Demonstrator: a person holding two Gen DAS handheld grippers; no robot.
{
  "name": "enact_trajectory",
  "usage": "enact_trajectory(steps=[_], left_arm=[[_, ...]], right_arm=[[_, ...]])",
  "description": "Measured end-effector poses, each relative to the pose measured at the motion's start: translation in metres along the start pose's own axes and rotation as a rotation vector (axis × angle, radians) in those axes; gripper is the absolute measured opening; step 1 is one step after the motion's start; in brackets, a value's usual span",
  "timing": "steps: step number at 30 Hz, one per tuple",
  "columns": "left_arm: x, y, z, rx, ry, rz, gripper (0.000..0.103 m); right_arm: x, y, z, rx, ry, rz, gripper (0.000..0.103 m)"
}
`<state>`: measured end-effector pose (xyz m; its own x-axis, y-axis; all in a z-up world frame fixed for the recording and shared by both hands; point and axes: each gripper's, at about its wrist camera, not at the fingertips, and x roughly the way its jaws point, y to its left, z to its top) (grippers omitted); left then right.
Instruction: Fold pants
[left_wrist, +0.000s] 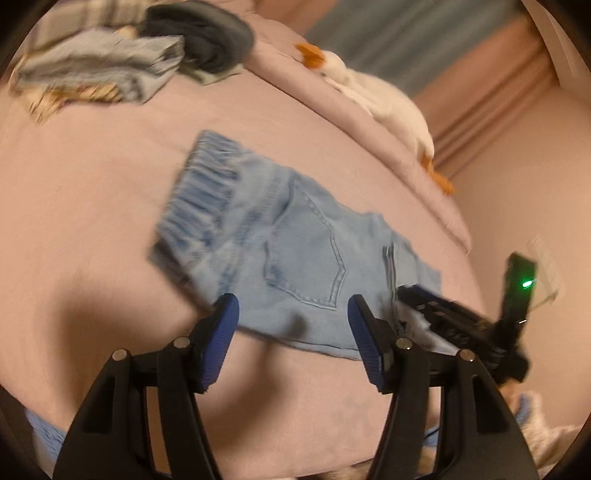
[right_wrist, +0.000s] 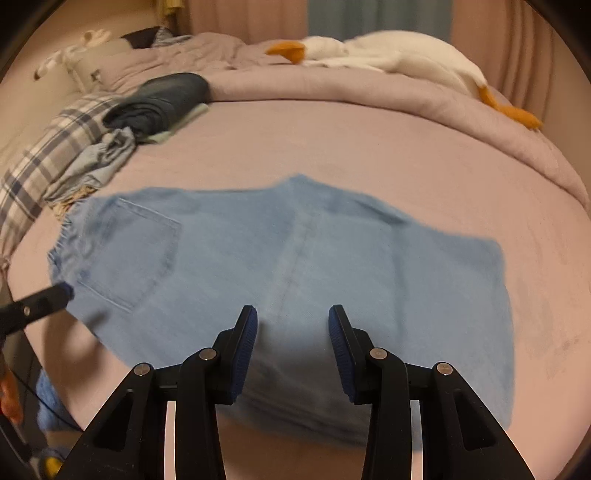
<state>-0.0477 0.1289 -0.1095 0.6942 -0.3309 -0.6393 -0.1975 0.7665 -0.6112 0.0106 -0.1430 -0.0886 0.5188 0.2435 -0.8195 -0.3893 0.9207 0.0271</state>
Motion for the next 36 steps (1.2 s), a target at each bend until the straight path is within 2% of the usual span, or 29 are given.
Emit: enact_trajectory(steps=[2, 4, 5, 7, 9, 11, 15, 19, 28, 31, 33, 36], left_arm=[[-0.003, 0.005, 0.000, -0.037, -0.001, -0.001, 0.061], [-0.009, 0.008, -0.002, -0.036, -0.016, 0.057, 0.062], [-0.012, 0.011, -0.003, -0.045, -0.015, 0.055, 0.063], [-0.013, 0.025, -0.003, -0.094, -0.002, 0.043, 0.065], [-0.010, 0.041, -0.005, -0.146, 0.010, 0.073, 0.065], [-0.010, 0.049, -0.004, -0.184, 0.009, 0.042, 0.065], [-0.005, 0.050, 0.001, -0.178, 0.000, 0.031, 0.069], [0.006, 0.048, 0.011, -0.189, -0.006, 0.003, 0.077], [0.026, 0.053, 0.036, -0.207, 0.002, -0.043, 0.076], [0.024, 0.053, 0.036, -0.192, 0.016, -0.041, 0.069], [0.025, 0.055, 0.035, -0.187, 0.027, -0.038, 0.057], [0.025, 0.059, 0.038, -0.204, 0.031, -0.040, 0.047]], right_arm=[[0.008, 0.013, 0.006, -0.020, 0.008, 0.020, 0.040], [0.018, 0.027, 0.011, -0.030, 0.026, 0.054, 0.040], [0.021, 0.031, 0.012, -0.033, 0.034, 0.065, 0.040], [0.028, 0.042, 0.014, -0.047, 0.045, 0.076, 0.040], [0.027, 0.051, 0.016, -0.067, 0.042, 0.083, 0.040], [0.027, 0.055, 0.017, -0.076, 0.041, 0.090, 0.040], [0.039, 0.058, 0.016, -0.051, 0.079, 0.131, 0.041], [0.046, 0.064, 0.011, -0.064, 0.087, 0.137, 0.049], [0.044, 0.062, 0.009, -0.060, 0.082, 0.150, 0.052], [0.044, 0.063, 0.008, -0.067, 0.074, 0.147, 0.052], [0.044, 0.062, 0.007, -0.062, 0.069, 0.153, 0.052], [0.043, 0.060, 0.006, -0.058, 0.062, 0.164, 0.052]])
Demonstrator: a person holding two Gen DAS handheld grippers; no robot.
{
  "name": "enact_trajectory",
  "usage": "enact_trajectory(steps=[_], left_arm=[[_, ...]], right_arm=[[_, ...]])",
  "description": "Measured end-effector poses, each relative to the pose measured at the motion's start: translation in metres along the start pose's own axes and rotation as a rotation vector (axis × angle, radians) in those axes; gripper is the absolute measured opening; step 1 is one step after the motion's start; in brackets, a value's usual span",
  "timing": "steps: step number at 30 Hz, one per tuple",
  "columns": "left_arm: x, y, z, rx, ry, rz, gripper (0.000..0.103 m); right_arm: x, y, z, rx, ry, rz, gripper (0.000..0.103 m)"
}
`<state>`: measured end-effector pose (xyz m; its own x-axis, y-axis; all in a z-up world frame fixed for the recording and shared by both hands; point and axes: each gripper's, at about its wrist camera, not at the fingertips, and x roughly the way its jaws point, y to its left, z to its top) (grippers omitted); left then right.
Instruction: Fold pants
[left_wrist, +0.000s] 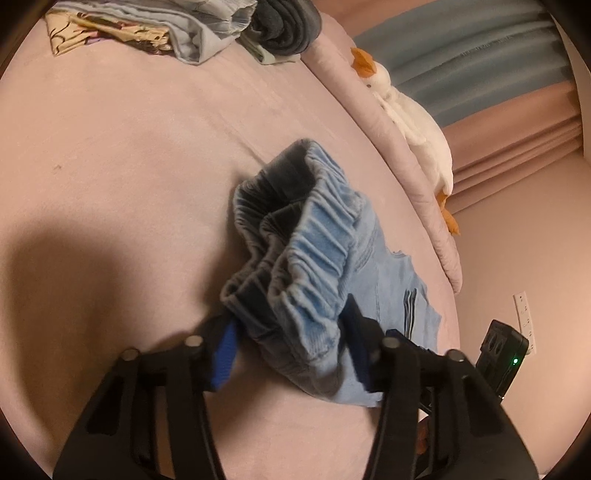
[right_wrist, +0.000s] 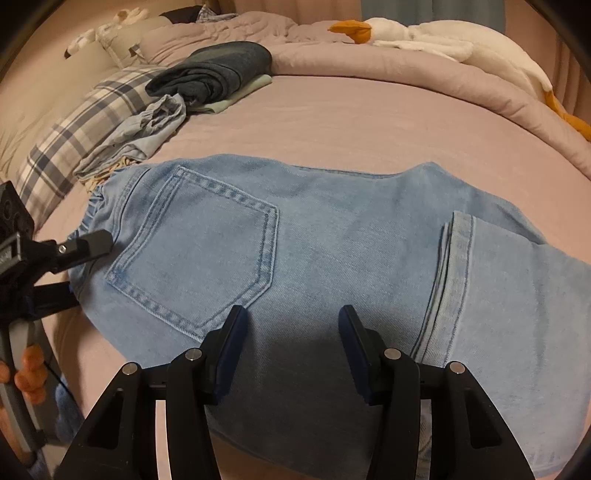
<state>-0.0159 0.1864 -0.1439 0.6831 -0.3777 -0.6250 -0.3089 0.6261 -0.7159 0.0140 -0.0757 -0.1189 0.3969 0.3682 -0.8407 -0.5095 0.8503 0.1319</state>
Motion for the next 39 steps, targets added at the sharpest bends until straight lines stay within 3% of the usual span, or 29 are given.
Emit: enact_trajectory(steps=[3, 9, 12, 14, 16, 17, 20, 25, 28, 32, 35, 39], left_arm=[[-0.004, -0.003, 0.000, -0.012, -0.026, 0.004, 0.039], [-0.021, -0.043, -0.002, 0.155, -0.130, 0.059, 0.031], [-0.022, -0.056, -0.002, 0.210, -0.148, 0.079, 0.031], [-0.023, -0.062, -0.002, 0.238, -0.152, 0.084, 0.030], [-0.023, -0.070, -0.003, 0.271, -0.157, 0.107, 0.030], [-0.024, -0.073, -0.003, 0.286, -0.158, 0.111, 0.030], [-0.023, -0.082, -0.002, 0.312, -0.163, 0.126, 0.030], [-0.022, -0.098, -0.005, 0.365, -0.170, 0.152, 0.030], [-0.020, -0.112, -0.009, 0.408, -0.176, 0.162, 0.030], [-0.022, -0.135, -0.016, 0.470, -0.197, 0.155, 0.028], [-0.018, -0.152, -0.020, 0.521, -0.195, 0.153, 0.028], [-0.011, -0.172, -0.026, 0.573, -0.183, 0.136, 0.027]], right_arm=[[0.000, 0.001, 0.001, -0.004, 0.004, 0.002, 0.052], [-0.011, 0.003, 0.018, -0.015, -0.042, 0.045, 0.052], [-0.005, -0.012, 0.041, 0.055, -0.063, -0.005, 0.052], [0.004, -0.024, 0.056, 0.088, -0.065, -0.066, 0.044], [0.025, -0.035, 0.063, 0.119, 0.000, -0.101, 0.027], [0.038, -0.041, 0.063, 0.141, 0.042, -0.094, 0.025], [0.037, -0.040, 0.062, 0.135, 0.047, -0.084, 0.025], [0.005, -0.026, 0.031, 0.143, 0.070, 0.013, 0.025], [-0.002, -0.019, 0.002, 0.133, 0.127, 0.081, 0.025], [-0.009, -0.004, -0.017, 0.040, 0.123, 0.058, 0.025], [-0.016, -0.015, -0.015, 0.121, 0.132, 0.171, 0.025], [-0.041, -0.044, -0.015, 0.244, 0.028, 0.251, 0.026]])
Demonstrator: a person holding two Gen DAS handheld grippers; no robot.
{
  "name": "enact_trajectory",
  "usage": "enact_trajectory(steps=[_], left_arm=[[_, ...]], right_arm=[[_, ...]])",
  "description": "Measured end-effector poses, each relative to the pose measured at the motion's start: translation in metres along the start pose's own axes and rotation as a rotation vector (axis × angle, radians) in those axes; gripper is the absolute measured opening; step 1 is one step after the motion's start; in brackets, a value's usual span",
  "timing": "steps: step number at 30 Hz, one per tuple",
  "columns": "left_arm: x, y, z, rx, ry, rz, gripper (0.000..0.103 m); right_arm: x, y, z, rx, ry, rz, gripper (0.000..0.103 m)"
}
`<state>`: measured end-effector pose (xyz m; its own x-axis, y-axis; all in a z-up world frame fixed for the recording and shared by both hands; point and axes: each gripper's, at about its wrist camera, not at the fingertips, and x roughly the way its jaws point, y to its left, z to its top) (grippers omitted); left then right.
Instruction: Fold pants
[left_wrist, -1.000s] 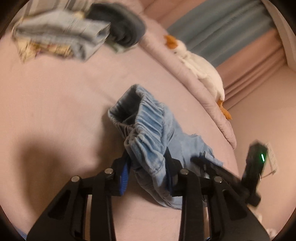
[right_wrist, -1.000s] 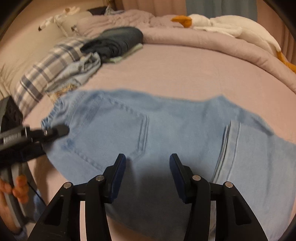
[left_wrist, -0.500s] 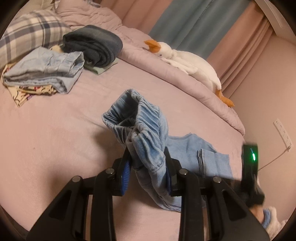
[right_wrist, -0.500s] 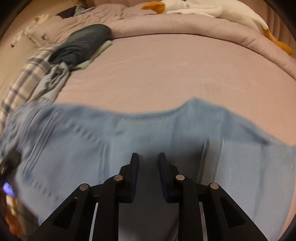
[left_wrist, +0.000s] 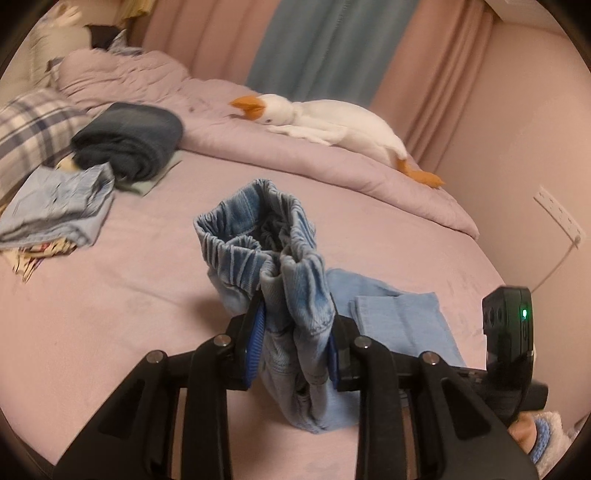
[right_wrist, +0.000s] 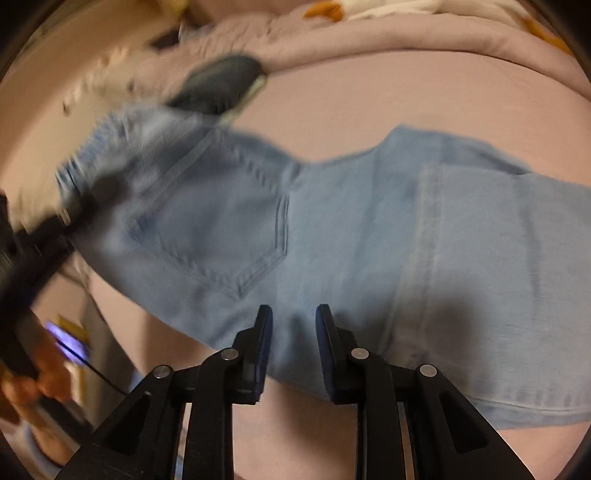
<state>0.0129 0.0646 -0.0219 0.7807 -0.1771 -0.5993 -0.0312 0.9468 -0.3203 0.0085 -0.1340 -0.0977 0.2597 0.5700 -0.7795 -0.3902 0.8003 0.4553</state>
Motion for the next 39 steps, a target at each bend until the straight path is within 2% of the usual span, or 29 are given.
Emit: enact_trajectory(steps=[5, 8, 11, 14, 16, 17, 20, 22, 23, 26, 27, 28, 32, 35, 36, 37, 39], left_arm=[[0.011, -0.035, 0.003, 0.086, 0.013, -0.032, 0.027], [0.020, -0.053, 0.002, 0.128, 0.033, -0.046, 0.027], [0.032, -0.068, -0.002, 0.170, 0.064, -0.056, 0.028], [0.049, -0.084, -0.009, 0.219, 0.110, -0.066, 0.029], [0.061, -0.094, -0.015, 0.247, 0.153, -0.081, 0.031], [0.067, -0.098, -0.018, 0.258, 0.169, -0.084, 0.036], [0.085, -0.108, -0.030, 0.287, 0.226, -0.096, 0.040], [0.096, -0.112, -0.038, 0.288, 0.275, -0.119, 0.044], [0.099, -0.113, -0.041, 0.285, 0.300, -0.133, 0.050], [0.095, -0.110, -0.045, 0.283, 0.304, -0.133, 0.077], [0.090, -0.107, -0.045, 0.282, 0.291, -0.135, 0.077], [0.086, -0.103, -0.046, 0.277, 0.287, -0.137, 0.077], [0.073, -0.063, -0.044, 0.151, 0.290, -0.118, 0.077], [0.068, -0.032, -0.043, 0.049, 0.287, -0.070, 0.077], [0.067, -0.023, -0.044, 0.013, 0.292, -0.056, 0.077], [0.067, -0.014, -0.045, -0.024, 0.297, -0.044, 0.077], [0.065, -0.002, -0.048, -0.074, 0.304, -0.027, 0.077]], right_arm=[[-0.025, -0.034, 0.004, 0.143, -0.110, 0.099, 0.043], [-0.022, -0.046, 0.009, 0.217, -0.138, 0.156, 0.043], [-0.018, -0.058, 0.004, 0.311, -0.161, 0.248, 0.045], [-0.022, -0.082, -0.002, 0.442, -0.196, 0.391, 0.053], [-0.019, -0.100, -0.007, 0.549, -0.230, 0.501, 0.055], [-0.017, -0.106, -0.006, 0.593, -0.242, 0.552, 0.056], [-0.013, -0.125, -0.012, 0.724, -0.280, 0.715, 0.059], [-0.013, -0.130, -0.014, 0.767, -0.293, 0.788, 0.061], [-0.012, -0.132, -0.014, 0.784, -0.295, 0.815, 0.063], [-0.013, -0.132, -0.012, 0.779, -0.263, 0.797, 0.069], [-0.012, -0.131, -0.010, 0.776, -0.244, 0.762, 0.074], [-0.013, -0.133, -0.009, 0.773, -0.233, 0.731, 0.074], [-0.020, -0.138, -0.008, 0.763, -0.232, 0.714, 0.074], [-0.029, -0.134, -0.002, 0.674, -0.206, 0.560, 0.073], [-0.031, -0.129, 0.003, 0.627, -0.200, 0.494, 0.062], [-0.031, -0.125, 0.005, 0.595, -0.205, 0.448, 0.057], [-0.025, -0.119, 0.012, 0.542, -0.179, 0.381, 0.042]])
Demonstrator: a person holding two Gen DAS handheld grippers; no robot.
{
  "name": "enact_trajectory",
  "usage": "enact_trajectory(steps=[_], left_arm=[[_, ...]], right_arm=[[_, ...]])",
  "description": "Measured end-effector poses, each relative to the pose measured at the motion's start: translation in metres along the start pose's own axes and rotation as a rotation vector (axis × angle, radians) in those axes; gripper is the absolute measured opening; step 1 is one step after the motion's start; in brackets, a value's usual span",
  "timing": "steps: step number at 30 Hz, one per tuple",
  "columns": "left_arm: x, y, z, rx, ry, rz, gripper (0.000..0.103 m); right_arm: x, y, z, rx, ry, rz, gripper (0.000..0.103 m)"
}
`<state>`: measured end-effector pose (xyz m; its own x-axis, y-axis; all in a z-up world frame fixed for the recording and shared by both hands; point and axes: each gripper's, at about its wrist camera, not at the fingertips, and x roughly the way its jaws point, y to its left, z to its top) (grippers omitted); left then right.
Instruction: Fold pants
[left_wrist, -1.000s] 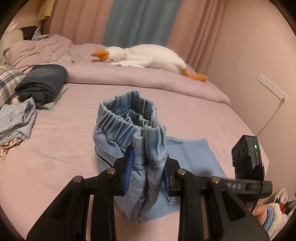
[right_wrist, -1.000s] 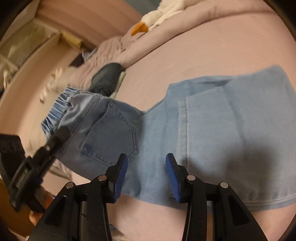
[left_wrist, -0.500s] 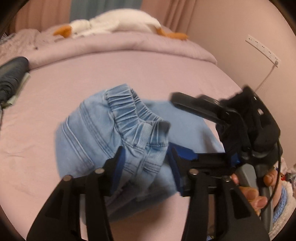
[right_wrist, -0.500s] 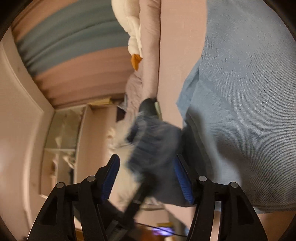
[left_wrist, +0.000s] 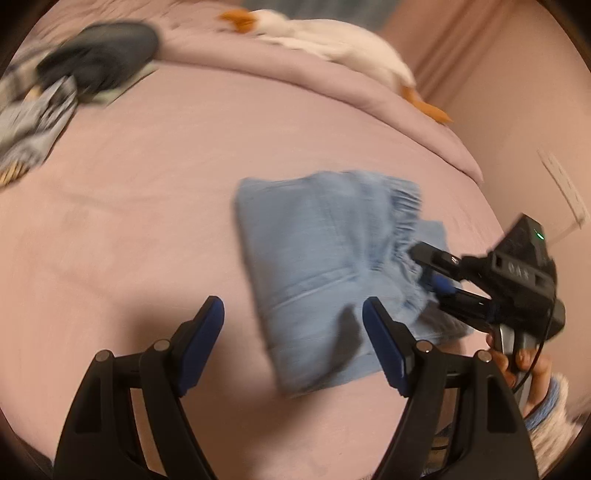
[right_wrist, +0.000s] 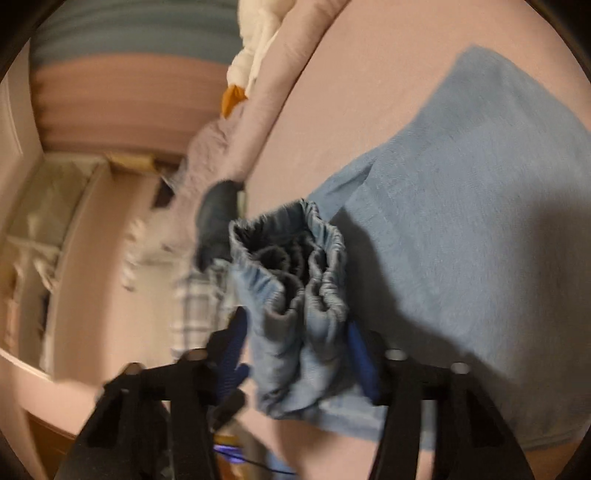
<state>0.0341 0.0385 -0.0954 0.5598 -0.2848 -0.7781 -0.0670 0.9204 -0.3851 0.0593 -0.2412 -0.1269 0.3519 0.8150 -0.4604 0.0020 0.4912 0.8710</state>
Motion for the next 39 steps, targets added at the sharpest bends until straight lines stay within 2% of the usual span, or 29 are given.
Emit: enact_trajectory(steps=[2, 3, 7, 10, 13, 17, 21, 23, 24, 26, 27, 29, 30, 32, 34, 35, 36, 37, 38, 39], left_arm=[[-0.001, 0.008, -0.002, -0.029, 0.005, 0.010, 0.077], [-0.001, 0.010, -0.003, -0.036, 0.009, 0.015, 0.077], [-0.003, 0.014, -0.006, -0.041, 0.013, 0.022, 0.077], [-0.001, 0.013, -0.005, -0.030, 0.018, 0.022, 0.077], [0.008, 0.010, -0.002, -0.025, 0.034, 0.015, 0.077], [0.021, 0.002, 0.002, -0.002, 0.061, 0.004, 0.077], [0.033, -0.016, 0.009, 0.049, 0.077, -0.005, 0.077], [0.037, -0.026, 0.015, 0.085, 0.076, -0.012, 0.077], [0.038, -0.029, 0.016, 0.097, 0.074, -0.014, 0.077], [0.040, -0.036, 0.022, 0.120, 0.064, -0.026, 0.077], [0.041, -0.039, 0.026, 0.127, 0.058, -0.032, 0.077], [0.046, -0.047, 0.035, 0.141, 0.045, -0.050, 0.076], [0.050, -0.053, 0.040, 0.150, 0.043, -0.061, 0.076], [0.059, -0.065, 0.048, 0.172, 0.040, -0.069, 0.074], [0.071, -0.078, 0.055, 0.189, 0.040, -0.075, 0.062], [0.080, -0.086, 0.058, 0.199, 0.055, -0.081, 0.050], [0.086, -0.090, 0.060, 0.206, 0.068, -0.081, 0.040], [0.092, -0.095, 0.062, 0.221, 0.081, -0.076, 0.040], [0.100, -0.100, 0.063, 0.245, 0.096, -0.056, 0.040], [0.112, -0.102, 0.063, 0.267, 0.121, -0.023, 0.040]], right_arm=[[0.006, 0.005, 0.000, -0.043, 0.009, -0.052, 0.034], [0.008, 0.011, -0.001, -0.098, 0.003, -0.090, 0.028], [0.000, 0.031, -0.004, -0.212, -0.043, -0.085, 0.023], [-0.026, 0.036, 0.003, -0.211, -0.109, -0.028, 0.023], [-0.064, 0.033, 0.009, -0.203, -0.182, -0.010, 0.023], [-0.101, 0.010, 0.008, -0.160, -0.258, -0.068, 0.023], [-0.100, -0.032, 0.001, -0.073, -0.216, -0.155, 0.023], [-0.097, -0.047, 0.000, -0.059, -0.216, -0.237, 0.026], [-0.095, -0.056, 0.000, -0.038, -0.220, -0.273, 0.035], [-0.101, -0.064, 0.001, 0.012, -0.241, -0.271, 0.040], [-0.104, -0.062, 0.002, -0.001, -0.241, -0.281, 0.046], [-0.106, -0.042, 0.001, -0.096, -0.253, -0.400, 0.047], [-0.112, -0.029, -0.001, -0.173, -0.285, -0.493, 0.047], [-0.121, -0.006, -0.006, -0.290, -0.349, -0.574, 0.048], [-0.124, 0.016, -0.011, -0.426, -0.364, -0.522, 0.047], [-0.119, 0.025, -0.011, -0.481, -0.338, -0.472, 0.047], [-0.112, 0.029, -0.011, -0.519, -0.303, -0.441, 0.041], [-0.103, 0.033, -0.011, -0.543, -0.284, -0.432, 0.034], [-0.094, 0.036, -0.011, -0.569, -0.264, -0.433, 0.022], [-0.081, 0.040, -0.010, -0.603, -0.243, -0.446, 0.020]])
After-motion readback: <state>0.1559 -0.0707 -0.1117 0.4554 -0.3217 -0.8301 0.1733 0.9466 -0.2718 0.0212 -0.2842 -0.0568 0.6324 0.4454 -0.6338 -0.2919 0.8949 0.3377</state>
